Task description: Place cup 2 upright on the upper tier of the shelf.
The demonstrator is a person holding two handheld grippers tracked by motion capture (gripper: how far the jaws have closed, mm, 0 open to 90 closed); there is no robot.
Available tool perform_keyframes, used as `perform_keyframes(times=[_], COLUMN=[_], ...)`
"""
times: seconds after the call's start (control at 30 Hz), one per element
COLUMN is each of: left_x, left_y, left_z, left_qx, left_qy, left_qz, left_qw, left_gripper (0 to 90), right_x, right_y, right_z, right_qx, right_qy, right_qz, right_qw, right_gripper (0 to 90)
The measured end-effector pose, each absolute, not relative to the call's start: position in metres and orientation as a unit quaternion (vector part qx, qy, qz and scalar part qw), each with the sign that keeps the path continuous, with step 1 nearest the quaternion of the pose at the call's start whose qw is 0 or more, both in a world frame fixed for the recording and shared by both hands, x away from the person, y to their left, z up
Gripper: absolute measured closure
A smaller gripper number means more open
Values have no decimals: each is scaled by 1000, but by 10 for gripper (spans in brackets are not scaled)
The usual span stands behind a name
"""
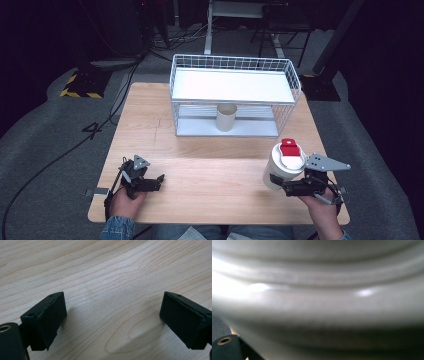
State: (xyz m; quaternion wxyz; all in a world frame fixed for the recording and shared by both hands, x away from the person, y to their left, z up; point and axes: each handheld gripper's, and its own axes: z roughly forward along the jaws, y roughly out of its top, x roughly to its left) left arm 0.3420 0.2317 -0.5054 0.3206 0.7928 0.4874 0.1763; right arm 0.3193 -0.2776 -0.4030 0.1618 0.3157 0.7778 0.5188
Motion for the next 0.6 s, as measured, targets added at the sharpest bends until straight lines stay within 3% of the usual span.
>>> perform_keyframes(times=[0.6], left_x=[342], left_y=[232], left_z=[-506], left_qx=[792], left_qy=[487], left_qz=[177], left_qw=[321], left_gripper=[78], right_x=[347], right_y=[-274], right_z=[-362], right_qx=[318], right_qy=[776], right_qz=[516], right_qw=[171], right_gripper=[96])
